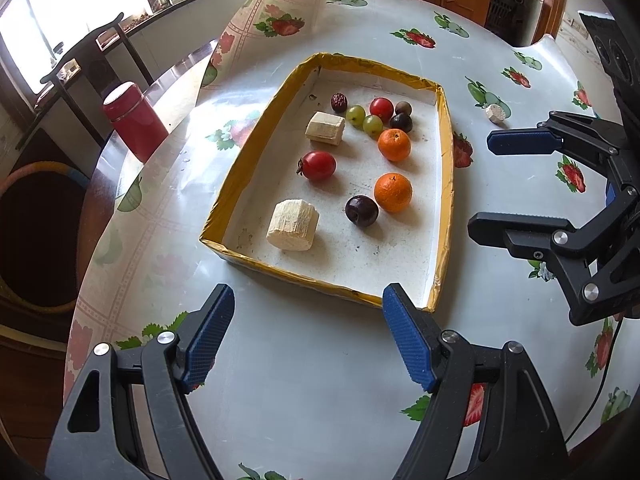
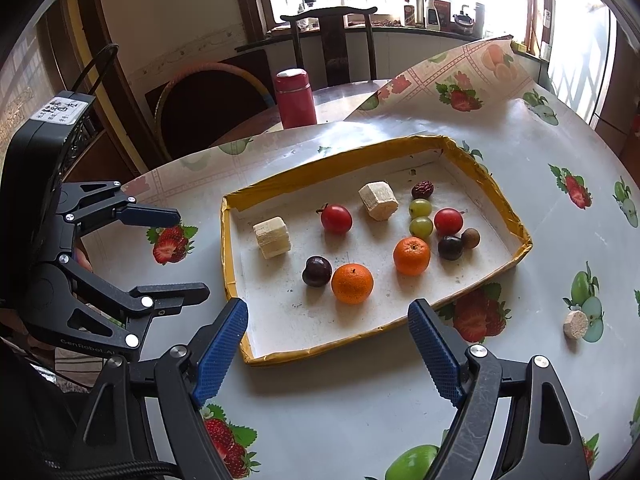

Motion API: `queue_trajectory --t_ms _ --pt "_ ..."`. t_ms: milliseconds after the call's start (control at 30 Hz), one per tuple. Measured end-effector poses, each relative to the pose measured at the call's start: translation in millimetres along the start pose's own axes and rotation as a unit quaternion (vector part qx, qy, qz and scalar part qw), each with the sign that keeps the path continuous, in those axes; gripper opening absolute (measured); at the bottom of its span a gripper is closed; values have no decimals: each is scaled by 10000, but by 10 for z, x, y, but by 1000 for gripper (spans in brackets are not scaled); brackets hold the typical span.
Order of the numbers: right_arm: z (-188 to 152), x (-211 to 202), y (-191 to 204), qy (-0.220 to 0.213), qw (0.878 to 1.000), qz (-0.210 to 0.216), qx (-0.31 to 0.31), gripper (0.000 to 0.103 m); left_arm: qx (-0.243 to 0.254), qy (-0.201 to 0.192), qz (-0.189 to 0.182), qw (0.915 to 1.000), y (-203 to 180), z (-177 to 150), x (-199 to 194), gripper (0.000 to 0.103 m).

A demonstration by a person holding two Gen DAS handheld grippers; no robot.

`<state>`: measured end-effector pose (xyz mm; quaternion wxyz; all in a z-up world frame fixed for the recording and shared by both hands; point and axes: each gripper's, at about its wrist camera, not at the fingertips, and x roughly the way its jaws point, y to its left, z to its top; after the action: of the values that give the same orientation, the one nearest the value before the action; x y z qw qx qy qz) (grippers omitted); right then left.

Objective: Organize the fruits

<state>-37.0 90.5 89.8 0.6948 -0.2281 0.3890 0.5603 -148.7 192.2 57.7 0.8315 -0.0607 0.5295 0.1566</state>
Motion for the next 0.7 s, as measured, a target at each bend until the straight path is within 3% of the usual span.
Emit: queue_trajectory --t_ms 700 --pt "-9 -1 -60 -116 9997 11 192 84 24 -107 40 9999 -15 34 -20 77"
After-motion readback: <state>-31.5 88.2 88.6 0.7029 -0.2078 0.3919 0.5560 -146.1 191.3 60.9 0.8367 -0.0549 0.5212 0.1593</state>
